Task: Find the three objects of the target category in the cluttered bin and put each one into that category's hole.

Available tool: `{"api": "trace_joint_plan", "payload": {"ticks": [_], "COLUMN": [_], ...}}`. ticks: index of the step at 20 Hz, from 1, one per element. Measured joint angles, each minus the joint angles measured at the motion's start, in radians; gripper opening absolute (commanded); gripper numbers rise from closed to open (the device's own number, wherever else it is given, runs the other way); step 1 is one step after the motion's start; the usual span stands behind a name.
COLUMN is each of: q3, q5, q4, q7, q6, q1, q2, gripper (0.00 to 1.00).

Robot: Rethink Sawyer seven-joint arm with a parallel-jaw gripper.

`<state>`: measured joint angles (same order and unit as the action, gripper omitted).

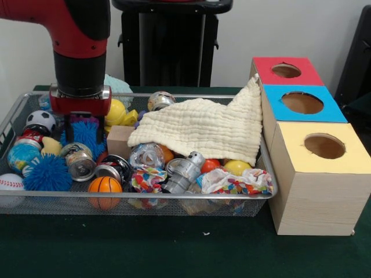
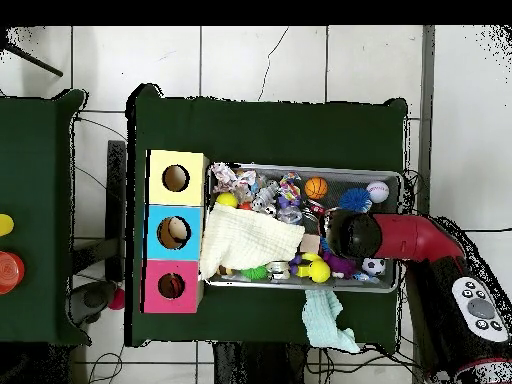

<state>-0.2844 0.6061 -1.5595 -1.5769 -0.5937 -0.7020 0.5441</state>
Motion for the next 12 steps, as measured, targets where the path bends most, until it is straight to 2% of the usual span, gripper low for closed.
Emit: {"api": "trace_joint_plan", "payload": {"ticks": [7, 12], "q3": [-0.001, -0.002], "q5": [0.000, 0.005], "q4": [-0.011, -0.030], "q7": [0.000, 0.000], "q6": [0.000, 0.000], "q1": [-0.018, -0.073], "q2": [0.011, 0.008], "gripper": [1.00, 1.00]}}
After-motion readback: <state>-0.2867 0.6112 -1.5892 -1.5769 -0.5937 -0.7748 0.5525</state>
